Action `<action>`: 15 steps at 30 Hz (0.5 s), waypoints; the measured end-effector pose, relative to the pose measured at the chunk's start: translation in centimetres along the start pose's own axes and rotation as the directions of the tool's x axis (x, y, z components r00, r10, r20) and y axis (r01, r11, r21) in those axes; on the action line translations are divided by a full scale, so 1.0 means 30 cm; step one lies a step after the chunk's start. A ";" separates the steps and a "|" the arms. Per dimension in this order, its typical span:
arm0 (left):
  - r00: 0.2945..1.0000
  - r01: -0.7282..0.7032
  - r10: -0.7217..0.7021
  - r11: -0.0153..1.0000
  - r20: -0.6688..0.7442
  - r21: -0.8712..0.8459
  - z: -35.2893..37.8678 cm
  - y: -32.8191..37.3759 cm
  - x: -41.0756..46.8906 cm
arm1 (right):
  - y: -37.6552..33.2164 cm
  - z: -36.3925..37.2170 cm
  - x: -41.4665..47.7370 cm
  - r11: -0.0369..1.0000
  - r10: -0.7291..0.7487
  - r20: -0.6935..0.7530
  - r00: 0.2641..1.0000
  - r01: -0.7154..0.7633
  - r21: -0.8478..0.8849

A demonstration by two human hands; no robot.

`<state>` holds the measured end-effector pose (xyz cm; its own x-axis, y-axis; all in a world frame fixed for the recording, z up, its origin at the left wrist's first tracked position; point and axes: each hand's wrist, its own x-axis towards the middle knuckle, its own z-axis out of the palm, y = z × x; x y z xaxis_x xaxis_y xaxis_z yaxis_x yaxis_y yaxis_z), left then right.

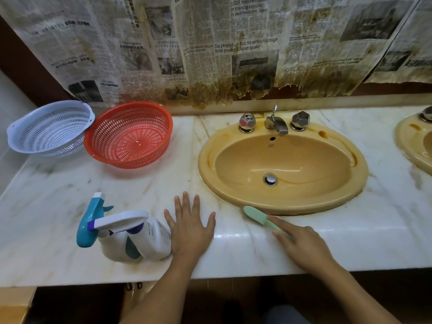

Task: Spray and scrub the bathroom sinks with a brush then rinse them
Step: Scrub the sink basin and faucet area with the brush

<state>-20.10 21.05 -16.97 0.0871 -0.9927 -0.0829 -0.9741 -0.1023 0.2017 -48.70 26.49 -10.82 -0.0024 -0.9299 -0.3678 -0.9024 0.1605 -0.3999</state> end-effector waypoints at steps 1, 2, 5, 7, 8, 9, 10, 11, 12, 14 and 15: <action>1.000 0.003 -0.003 1.000 0.008 0.002 -0.001 -0.001 0.001 | 0.031 -0.017 -0.015 1.000 0.018 -0.003 1.000 -0.018 -0.013; 1.000 0.006 -0.006 1.000 0.012 0.003 -0.002 -0.001 0.001 | 0.044 -0.029 -0.020 0.999 0.025 -0.007 1.000 -0.025 -0.030; 1.000 0.002 -0.002 1.000 0.014 0.007 -0.007 -0.001 -0.002 | -0.005 -0.024 0.010 0.994 -0.008 -0.015 1.000 0.007 -0.109; 1.000 -0.005 0.005 1.000 0.015 0.013 -0.009 -0.002 -0.002 | -0.066 0.005 0.043 0.986 -0.065 -0.015 0.998 0.062 -0.156; 1.000 -0.007 0.007 1.000 0.016 0.017 -0.011 -0.002 -0.002 | -0.087 0.015 0.054 0.982 -0.086 -0.015 0.996 0.082 -0.171; 1.000 -0.010 0.010 1.000 0.014 0.018 -0.012 -0.002 -0.002 | -0.095 0.017 0.060 0.980 -0.096 -0.018 0.995 0.091 -0.175; 1.000 -0.010 0.010 1.000 0.012 0.015 -0.013 -0.002 -0.002 | -0.090 0.012 0.059 0.981 -0.098 -0.022 0.995 0.093 -0.171; 1.000 -0.008 0.008 1.000 0.011 0.009 -0.013 -0.002 -0.002 | -0.074 0.002 0.053 0.982 -0.096 -0.025 0.995 0.090 -0.166; 1.000 -0.004 0.004 1.000 0.010 0.002 -0.014 -0.002 -0.003 | -0.053 -0.011 0.040 0.983 -0.088 -0.026 0.996 0.083 -0.163; 1.000 -0.003 0.003 1.000 0.010 -0.005 -0.015 -0.001 -0.006 | 0.006 -0.035 0.014 0.985 -0.058 -0.028 0.998 0.052 -0.164; 1.000 -0.005 0.005 1.000 0.011 -0.002 -0.015 -0.001 -0.008 | 0.035 -0.046 0.001 0.986 -0.039 -0.027 0.999 0.034 -0.163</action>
<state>-20.00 21.26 -16.52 0.0796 -0.9925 -0.0930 -0.9742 -0.0973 0.2036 -50.24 26.17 -10.09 0.0206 -0.9441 -0.3290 -0.9600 0.0733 -0.2703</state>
